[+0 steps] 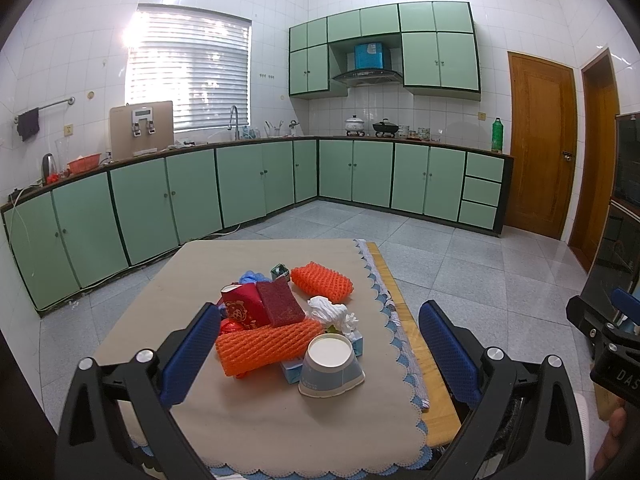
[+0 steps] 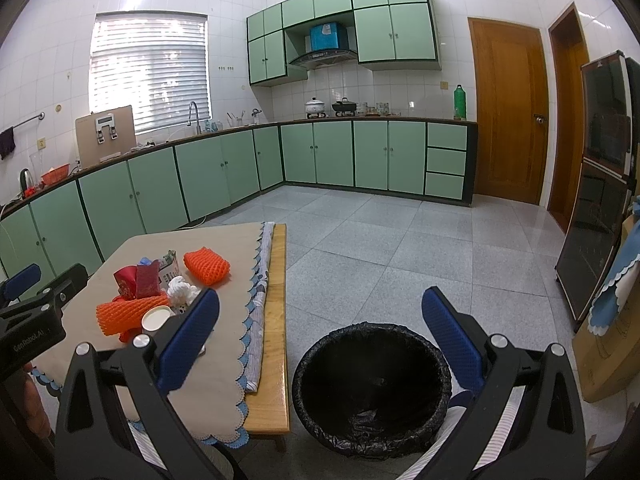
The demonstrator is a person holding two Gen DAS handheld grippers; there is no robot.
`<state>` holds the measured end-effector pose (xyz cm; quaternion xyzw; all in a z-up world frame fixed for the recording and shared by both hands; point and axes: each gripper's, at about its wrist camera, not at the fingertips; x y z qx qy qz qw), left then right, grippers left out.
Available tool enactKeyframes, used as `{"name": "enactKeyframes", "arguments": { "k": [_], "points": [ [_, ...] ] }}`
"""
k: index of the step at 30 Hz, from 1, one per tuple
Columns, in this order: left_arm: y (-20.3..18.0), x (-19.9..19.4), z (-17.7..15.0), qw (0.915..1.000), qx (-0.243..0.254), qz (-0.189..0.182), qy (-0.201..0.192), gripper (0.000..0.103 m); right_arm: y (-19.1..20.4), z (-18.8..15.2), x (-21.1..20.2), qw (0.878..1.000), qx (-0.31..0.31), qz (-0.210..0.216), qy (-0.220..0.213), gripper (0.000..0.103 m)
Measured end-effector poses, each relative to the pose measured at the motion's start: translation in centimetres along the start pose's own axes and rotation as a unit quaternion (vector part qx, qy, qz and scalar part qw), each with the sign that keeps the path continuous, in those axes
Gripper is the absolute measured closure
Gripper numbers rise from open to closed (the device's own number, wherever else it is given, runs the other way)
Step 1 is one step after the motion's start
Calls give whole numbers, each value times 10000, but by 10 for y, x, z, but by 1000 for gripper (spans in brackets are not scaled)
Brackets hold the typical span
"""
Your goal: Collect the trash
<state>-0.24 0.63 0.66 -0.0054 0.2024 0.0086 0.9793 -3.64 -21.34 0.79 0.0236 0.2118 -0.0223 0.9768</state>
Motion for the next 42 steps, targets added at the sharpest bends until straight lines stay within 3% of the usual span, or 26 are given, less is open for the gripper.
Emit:
{"name": "enactKeyframes", "arguments": {
  "k": [28, 33, 42],
  "points": [
    [8, 8, 1, 10000, -41, 35, 42, 6, 6, -2, 8, 10000, -27, 39, 29, 5],
    [26, 18, -4, 9998, -45, 186, 42, 6, 19, -3, 20, 9998, -97, 198, -10, 5],
    [85, 50, -24, 9966, -153, 794, 178, 6, 63, -16, 61, 9959, -497, 745, 143, 5]
  ]
}}
Point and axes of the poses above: each gripper's, at about its wrist camera, not at the fingertips, and x roughly the way its jaws point, y to its left, z to its top, and after that the axes turned 1 degree about -x, right-handed
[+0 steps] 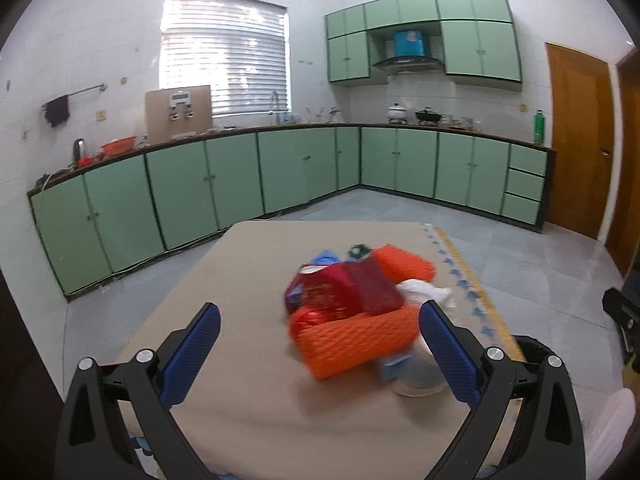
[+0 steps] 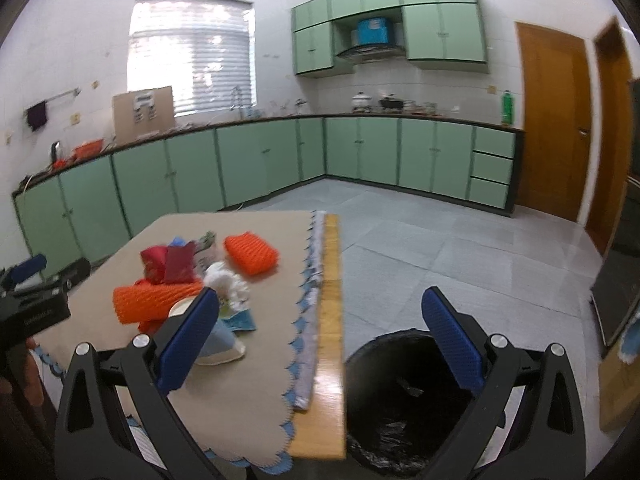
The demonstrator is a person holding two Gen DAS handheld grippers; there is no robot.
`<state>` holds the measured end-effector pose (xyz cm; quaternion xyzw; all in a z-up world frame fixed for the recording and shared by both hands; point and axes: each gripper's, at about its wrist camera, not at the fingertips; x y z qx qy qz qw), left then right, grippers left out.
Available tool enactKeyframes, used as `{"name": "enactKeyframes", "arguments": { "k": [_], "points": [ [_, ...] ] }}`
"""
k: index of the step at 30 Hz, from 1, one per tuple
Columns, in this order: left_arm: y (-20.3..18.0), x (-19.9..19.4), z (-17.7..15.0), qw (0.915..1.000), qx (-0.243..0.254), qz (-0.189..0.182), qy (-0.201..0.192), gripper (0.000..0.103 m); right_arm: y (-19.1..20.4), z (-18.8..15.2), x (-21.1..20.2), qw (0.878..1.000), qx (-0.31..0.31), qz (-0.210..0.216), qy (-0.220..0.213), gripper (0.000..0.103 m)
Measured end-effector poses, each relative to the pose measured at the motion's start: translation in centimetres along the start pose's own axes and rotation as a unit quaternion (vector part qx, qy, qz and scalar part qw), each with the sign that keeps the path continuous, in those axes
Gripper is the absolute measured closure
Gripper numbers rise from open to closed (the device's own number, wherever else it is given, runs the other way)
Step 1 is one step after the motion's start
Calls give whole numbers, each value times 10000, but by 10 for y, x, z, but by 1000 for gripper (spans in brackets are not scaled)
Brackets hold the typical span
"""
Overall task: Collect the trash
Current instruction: 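Grasp the white paper cup with the right gripper while the left approaches the orange net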
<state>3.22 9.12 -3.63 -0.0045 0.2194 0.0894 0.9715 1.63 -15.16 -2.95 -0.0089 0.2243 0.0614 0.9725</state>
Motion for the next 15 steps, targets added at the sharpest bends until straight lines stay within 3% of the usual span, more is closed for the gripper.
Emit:
{"name": "enactKeyframes", "arguments": {
  "k": [9, 15],
  "points": [
    [17, 38, -23, 9992, -126, 108, 364, 7, 37, -17, 55, 9977, -2, 602, 314, 5],
    [22, 50, -32, 9983, -210, 57, 536, 12, 60, -23, 74, 9964, -238, 742, 343, 5]
  ]
}}
Point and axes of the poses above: each gripper's, at about its wrist camera, not at the fingertips, and x roughly the way its jaws point, y to its left, z to its top, and after that the axes turned 1 degree about -x, right-handed
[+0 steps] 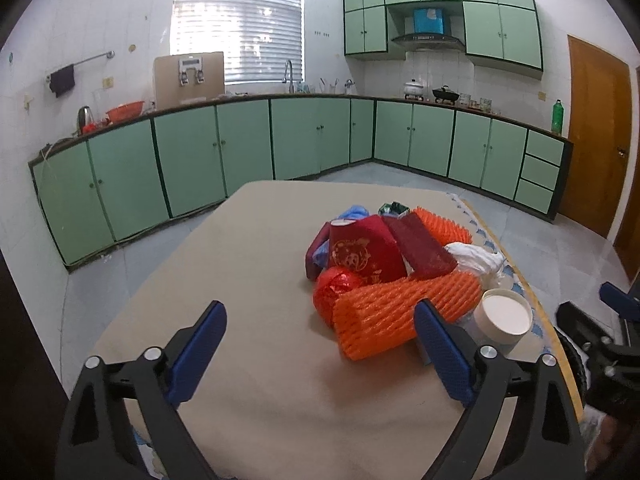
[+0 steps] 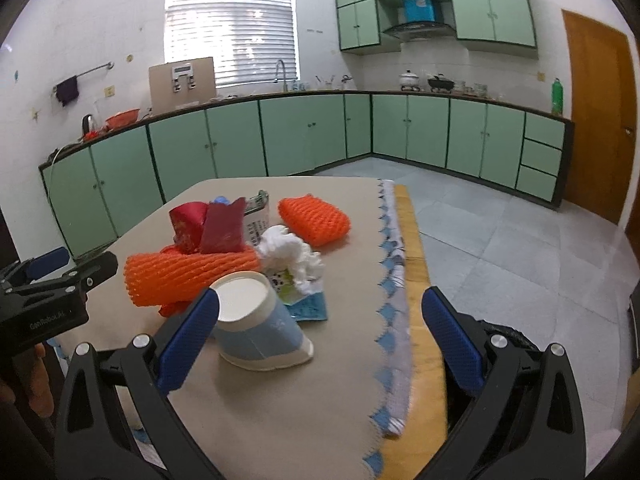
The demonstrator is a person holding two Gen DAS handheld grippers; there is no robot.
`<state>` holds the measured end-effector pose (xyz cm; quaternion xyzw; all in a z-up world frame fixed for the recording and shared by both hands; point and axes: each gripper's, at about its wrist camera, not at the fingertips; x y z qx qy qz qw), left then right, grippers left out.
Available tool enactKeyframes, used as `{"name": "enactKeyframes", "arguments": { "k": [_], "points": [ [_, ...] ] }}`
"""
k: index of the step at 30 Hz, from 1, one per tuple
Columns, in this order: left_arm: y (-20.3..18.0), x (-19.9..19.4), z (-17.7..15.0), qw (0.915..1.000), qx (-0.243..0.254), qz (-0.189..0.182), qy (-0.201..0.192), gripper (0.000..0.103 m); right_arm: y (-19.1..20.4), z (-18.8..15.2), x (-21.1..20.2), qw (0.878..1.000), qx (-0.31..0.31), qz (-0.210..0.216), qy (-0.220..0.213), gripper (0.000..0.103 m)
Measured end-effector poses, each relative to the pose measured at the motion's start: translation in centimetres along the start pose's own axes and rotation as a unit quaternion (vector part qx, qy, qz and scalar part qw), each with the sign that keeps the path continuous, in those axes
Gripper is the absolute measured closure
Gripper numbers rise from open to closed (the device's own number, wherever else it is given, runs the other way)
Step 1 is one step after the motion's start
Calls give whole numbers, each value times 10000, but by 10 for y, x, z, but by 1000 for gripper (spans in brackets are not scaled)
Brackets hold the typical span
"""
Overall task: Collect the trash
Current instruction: 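Grasp the white paper cup with the right gripper while the left approaches the orange net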
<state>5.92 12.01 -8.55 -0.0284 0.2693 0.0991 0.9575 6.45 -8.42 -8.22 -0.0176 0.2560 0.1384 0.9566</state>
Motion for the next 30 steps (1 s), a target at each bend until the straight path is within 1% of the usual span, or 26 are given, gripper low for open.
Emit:
{"name": "enactKeyframes", "arguments": {
  "k": [5, 8, 10, 13, 15, 19, 22, 24, 28, 29, 30],
  "points": [
    [7, 4, -3, 10000, -24, 50, 66, 12, 10, -4, 14, 9996, -101, 194, 169, 5],
    [12, 8, -5, 9998, -96, 61, 145, 13, 15, -6, 18, 9993, -214, 264, 183, 5],
    [13, 10, -6, 9997, -124, 49, 194, 14, 20, -7, 23, 9988, -291, 328, 221, 7],
    [14, 12, -8, 9997, -103, 47, 212, 14, 24, -8, 31, 9981, -343, 403, 309, 14],
    [15, 14, -9, 9997, -102, 60, 222, 14, 26, -9, 37, 9976, -361, 459, 385, 22],
    [17, 16, -10, 9995, -127, 36, 272, 16, 27, -11, 45, 9968, -353, 546, 461, 27],
    [16, 18, -11, 9994, -113, -8, 319, 17, 29, -12, 47, 9957, -403, 679, 482, 35],
    [16, 19, -11, 9993, -109, -43, 343, 18, 30, -12, 51, 9944, -442, 798, 524, 44],
    [14, 20, -11, 9991, -105, -138, 375, 18, 32, -12, 52, 9937, -464, 885, 501, 45],
    [13, 20, -11, 9991, -97, -151, 375, 18, 31, -12, 53, 9932, -457, 946, 504, 43],
    [13, 20, -11, 9991, -81, -151, 381, 18, 31, -12, 54, 9933, -462, 924, 508, 39]
  ]
}}
Point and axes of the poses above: each gripper's, at about its wrist camera, not at the fingertips, and x roughly the way its jaws point, y to its left, z to its top, and after that the axes turned 1 degree about -x, right-handed
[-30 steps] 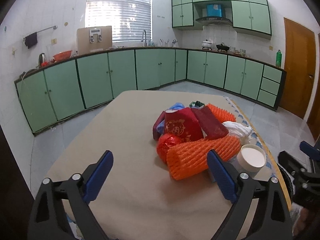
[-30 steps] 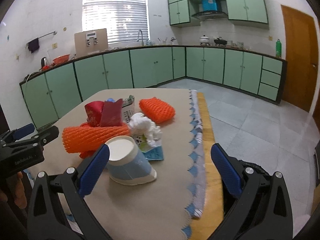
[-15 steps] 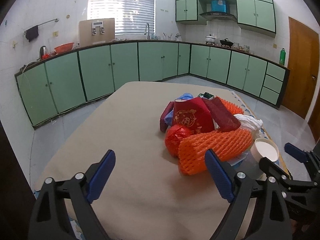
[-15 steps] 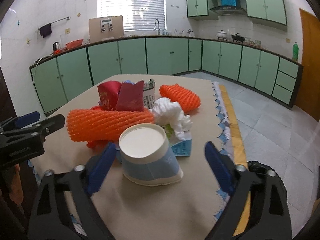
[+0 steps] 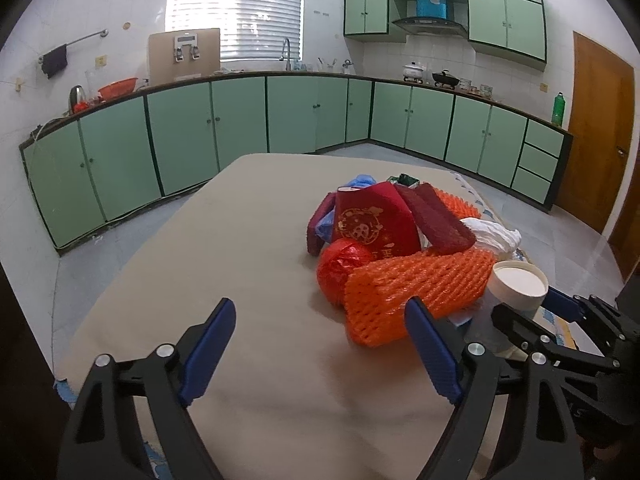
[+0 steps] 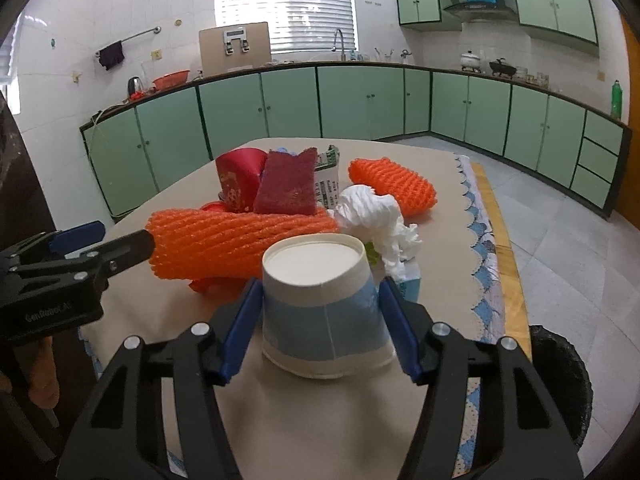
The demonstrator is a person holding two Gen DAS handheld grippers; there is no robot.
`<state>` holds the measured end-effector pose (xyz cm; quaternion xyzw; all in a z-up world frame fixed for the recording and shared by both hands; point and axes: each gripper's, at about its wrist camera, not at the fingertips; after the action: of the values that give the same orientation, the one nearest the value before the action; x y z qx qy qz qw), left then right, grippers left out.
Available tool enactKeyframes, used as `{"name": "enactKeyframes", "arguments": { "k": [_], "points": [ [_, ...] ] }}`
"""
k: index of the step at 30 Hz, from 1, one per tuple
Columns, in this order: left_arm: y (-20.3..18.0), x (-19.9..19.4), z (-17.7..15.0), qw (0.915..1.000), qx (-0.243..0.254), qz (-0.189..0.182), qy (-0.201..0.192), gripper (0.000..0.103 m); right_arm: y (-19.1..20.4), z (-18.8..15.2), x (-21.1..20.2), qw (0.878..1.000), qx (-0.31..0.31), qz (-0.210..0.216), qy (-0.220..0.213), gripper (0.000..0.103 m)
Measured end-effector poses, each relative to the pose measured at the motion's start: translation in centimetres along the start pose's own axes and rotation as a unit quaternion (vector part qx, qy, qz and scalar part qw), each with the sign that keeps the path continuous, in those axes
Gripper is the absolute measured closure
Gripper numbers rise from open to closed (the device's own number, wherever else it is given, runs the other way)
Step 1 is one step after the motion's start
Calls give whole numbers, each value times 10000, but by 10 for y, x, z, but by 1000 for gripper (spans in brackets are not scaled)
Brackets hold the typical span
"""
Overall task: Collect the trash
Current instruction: 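Grasp the white paper cup with the right gripper while the left approaches the orange net, then grasp the long orange foam net with the left gripper and lift it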
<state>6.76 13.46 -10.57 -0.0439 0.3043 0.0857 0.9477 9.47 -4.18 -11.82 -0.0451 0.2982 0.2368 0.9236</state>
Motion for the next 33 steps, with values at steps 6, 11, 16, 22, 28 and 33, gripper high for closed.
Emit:
{"name": "enactKeyframes", "arguments": {
  "k": [6, 11, 16, 22, 28, 33],
  "points": [
    [-1, 3, 0, 10000, 7, -5, 61, 18, -5, -2, 8, 9998, 74, 126, 132, 44],
    [-5, 2, 3, 9999, 27, -102, 69, 20, -4, -3, 2, 9997, -4, 211, 104, 50],
    [-14, 8, 3, 9993, 50, -309, 189, 35, -15, -2, -14, 10000, 44, 45, -22, 50],
    [-28, 20, 0, 9959, 25, -747, 512, 78, -28, -2, -21, 9997, 193, -101, -52, 50],
    [-33, 11, 1, 9954, 47, -860, 419, 95, -32, 0, -25, 9996, 188, -182, -94, 50],
    [-31, -6, 14, 9957, -28, -904, 214, 97, -34, 6, -34, 9993, 214, -233, -221, 50]
  ]
}}
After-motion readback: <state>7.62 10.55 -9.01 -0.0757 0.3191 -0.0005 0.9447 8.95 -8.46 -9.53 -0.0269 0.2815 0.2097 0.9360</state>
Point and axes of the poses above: each gripper's, at about its wrist camera, not at the fingertips, and x roughly the way its jaws point, y to its left, z to its top, and after that the axes turned 1 degree about -x, right-handed
